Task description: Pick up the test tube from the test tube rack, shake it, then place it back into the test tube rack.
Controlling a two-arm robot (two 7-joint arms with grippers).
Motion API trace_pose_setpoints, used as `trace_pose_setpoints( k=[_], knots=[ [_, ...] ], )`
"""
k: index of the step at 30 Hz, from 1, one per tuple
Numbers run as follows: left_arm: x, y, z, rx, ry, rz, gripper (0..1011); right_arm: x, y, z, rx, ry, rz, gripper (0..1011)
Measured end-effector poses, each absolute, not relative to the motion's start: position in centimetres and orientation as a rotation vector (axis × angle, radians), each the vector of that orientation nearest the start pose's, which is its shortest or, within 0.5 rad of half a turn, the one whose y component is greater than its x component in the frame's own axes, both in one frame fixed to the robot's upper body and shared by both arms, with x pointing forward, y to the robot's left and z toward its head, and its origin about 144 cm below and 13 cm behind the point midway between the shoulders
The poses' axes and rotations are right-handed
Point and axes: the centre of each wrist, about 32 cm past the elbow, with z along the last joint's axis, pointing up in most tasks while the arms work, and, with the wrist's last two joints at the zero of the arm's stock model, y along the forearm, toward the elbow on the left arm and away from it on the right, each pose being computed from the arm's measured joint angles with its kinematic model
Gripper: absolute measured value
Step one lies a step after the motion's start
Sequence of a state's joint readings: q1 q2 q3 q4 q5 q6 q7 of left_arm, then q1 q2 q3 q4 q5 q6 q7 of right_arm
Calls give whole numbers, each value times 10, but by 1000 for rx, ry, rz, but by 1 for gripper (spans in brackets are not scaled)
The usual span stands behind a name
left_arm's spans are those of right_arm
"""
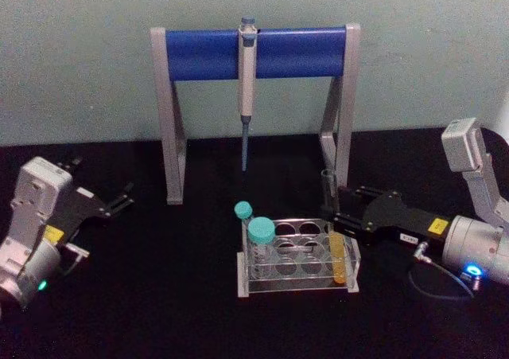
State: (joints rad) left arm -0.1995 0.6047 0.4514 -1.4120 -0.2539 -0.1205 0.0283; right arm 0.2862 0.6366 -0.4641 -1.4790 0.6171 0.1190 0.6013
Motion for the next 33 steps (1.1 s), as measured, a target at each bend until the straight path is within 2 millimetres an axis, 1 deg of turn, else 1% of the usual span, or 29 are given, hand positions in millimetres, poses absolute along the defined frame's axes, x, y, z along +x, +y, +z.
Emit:
trace_pose_setpoints(
  k=[2, 3, 5, 6, 7, 8, 10, 12, 33],
  knots=[
    [489, 310, 1140, 305, -285, 1248, 1001, 510, -305, 1186, -178, 112, -659, 531],
    [489, 310, 1140, 304, -285, 1248, 1001, 510, -305, 1186, -178, 112, -659, 478],
    [489, 310, 1140, 305, -285, 1248, 1001, 510, -305, 1186, -178, 112, -659, 442],
    [489, 310, 1140, 305, -285, 1248, 1001, 510, -305, 1186, -178, 112, -659, 396],
    [489, 310, 1140, 304, -285, 1248, 1001, 510, -305, 1186, -178, 112, -659, 383],
    [489, 310, 1140, 304, -285, 1248, 1001, 510, -305, 1186, -178, 112, -659, 322],
    [489, 310, 1140, 304, -285, 1248, 1001, 510, -305, 1186, -178, 112, -659, 258],
    [489, 310, 1140, 305, -285, 1248, 1002, 510, -305, 1186, -178, 112, -659, 232],
    [489, 310, 1140, 304, -285, 1248, 1001, 510, -305, 1186, -178, 112, -659, 228]
  ],
)
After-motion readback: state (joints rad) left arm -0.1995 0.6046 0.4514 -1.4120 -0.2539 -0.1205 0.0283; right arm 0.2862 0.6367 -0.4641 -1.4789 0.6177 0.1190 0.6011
